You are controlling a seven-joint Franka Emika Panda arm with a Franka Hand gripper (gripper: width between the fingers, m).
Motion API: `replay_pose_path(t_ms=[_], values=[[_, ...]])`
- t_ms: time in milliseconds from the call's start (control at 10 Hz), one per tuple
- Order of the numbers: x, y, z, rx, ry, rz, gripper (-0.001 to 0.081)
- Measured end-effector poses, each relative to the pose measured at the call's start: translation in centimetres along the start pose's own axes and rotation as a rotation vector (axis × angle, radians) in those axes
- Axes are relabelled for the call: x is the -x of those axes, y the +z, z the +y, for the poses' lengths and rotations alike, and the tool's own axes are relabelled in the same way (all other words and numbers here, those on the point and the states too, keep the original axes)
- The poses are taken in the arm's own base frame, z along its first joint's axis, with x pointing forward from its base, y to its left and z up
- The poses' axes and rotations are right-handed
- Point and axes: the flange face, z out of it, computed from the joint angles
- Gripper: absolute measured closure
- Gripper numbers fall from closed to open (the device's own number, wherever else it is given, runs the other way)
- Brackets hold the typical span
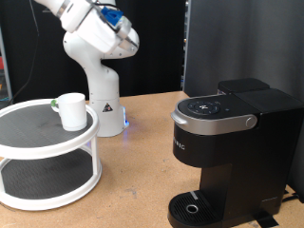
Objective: Make a cup of coffee with the keurig machine
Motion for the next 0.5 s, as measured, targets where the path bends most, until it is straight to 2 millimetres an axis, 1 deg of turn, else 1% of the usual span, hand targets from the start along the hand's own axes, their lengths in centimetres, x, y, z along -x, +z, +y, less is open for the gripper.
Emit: replay_pose_path(t_ms=[200, 500], values=[[2.3, -1.9, 0.4, -0.028, 0.039, 0.019, 0.0799], [5.7, -5.3, 0.1, -0.101, 0.039, -0.051, 0.0799]])
